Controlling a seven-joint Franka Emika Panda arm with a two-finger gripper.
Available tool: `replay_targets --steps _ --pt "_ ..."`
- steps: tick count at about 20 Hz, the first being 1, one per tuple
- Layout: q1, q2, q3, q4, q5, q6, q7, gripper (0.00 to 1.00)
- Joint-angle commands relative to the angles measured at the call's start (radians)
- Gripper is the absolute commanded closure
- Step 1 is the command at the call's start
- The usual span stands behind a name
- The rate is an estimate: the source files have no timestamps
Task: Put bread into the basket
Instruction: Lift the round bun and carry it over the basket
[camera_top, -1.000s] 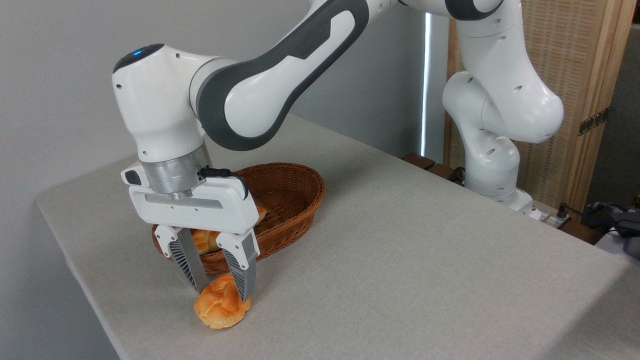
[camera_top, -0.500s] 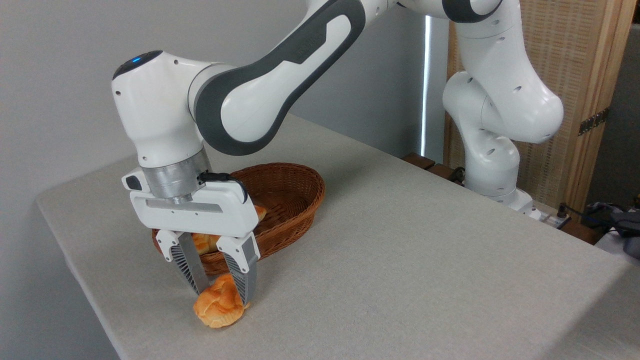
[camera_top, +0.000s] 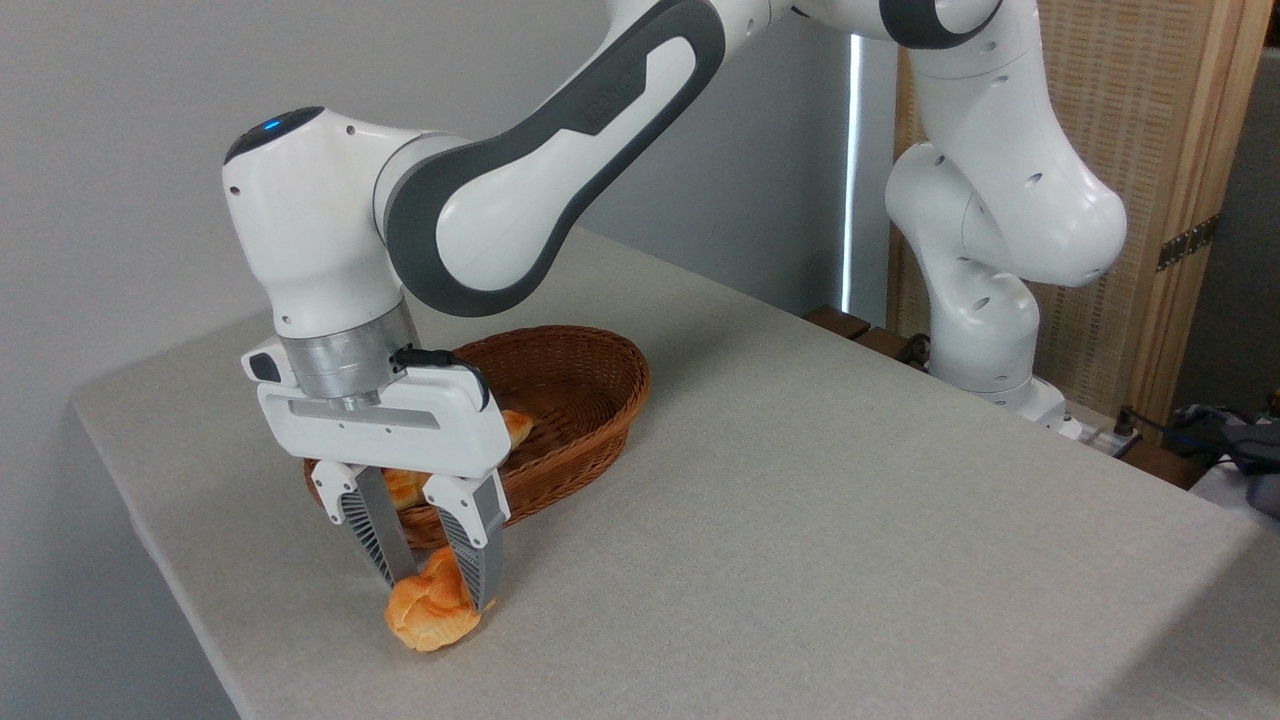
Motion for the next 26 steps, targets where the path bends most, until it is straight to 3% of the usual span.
replay_targets --steps 1,10,16,21,26 --pt "0.000 0.006 -0.005 -0.001 0.028 0.021 -0.017 0.62" --pt "0.000 0.006 -0.003 -0.001 0.028 0.020 -0.010 0.70" --pt "0.008 -0.009 0.014 0.029 0.011 0.009 -0.011 0.70" --pt "0.010 -0.012 0.048 0.169 -0.104 -0.149 0.097 0.69" --pt "0.010 -0.127 0.006 0.163 -0.153 -0.244 0.136 0.68"
